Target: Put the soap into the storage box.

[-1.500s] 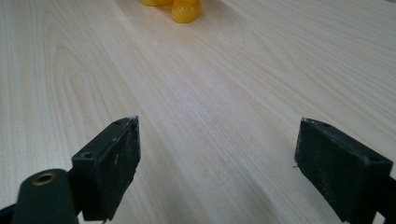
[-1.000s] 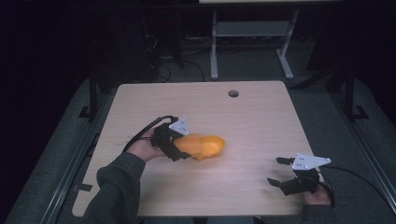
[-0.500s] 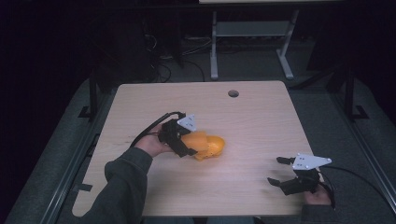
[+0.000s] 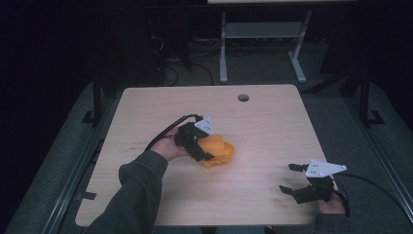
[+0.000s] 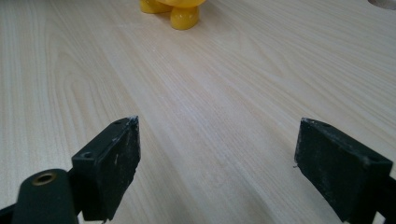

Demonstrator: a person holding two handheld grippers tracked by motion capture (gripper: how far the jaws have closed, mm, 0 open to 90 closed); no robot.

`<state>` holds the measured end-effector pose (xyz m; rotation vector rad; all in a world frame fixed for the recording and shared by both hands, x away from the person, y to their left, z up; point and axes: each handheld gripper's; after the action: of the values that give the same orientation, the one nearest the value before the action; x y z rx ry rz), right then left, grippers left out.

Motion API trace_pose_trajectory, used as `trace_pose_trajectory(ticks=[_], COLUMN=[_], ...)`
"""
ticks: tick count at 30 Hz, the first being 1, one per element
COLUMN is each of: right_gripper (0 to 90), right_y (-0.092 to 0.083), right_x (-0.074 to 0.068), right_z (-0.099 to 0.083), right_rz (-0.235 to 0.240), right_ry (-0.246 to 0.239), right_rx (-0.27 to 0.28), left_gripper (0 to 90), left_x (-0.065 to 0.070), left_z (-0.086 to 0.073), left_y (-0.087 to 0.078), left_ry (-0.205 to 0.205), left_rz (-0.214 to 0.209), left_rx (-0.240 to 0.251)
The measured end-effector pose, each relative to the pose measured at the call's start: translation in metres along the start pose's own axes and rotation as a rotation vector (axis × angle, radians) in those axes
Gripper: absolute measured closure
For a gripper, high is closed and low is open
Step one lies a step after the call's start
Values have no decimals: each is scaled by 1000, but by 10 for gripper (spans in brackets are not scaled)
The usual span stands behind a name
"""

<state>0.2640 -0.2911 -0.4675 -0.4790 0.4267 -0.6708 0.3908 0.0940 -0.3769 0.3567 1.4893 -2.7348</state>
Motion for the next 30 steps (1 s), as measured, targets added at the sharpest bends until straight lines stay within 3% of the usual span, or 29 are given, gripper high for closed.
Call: trace_pose_trajectory(ticks=[10,24,30], right_gripper=[137,137,137], right_y=[0,0,0], right_x=[0,-1,-1], right_z=[0,0,0], right_rz=[2,4,5], right_ry=[-1,-4,-4], right_rx=[0,2,1], left_gripper=[208,207,206], left_x=[-5,-8,-9], left_z=[4,8,7], left_y=[15,25,28], left_ry=[1,8,6], left_rz=[-16,-17,-37], left_rx=[8,32,39])
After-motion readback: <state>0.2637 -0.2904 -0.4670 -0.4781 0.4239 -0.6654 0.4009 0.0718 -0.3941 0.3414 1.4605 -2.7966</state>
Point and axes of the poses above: each handheld gripper's, and its own axes: y roughly forward along the jaws, z roughly out of its top, x roughly to its right, and after that the axes turned 15 degrees about y, right-handed
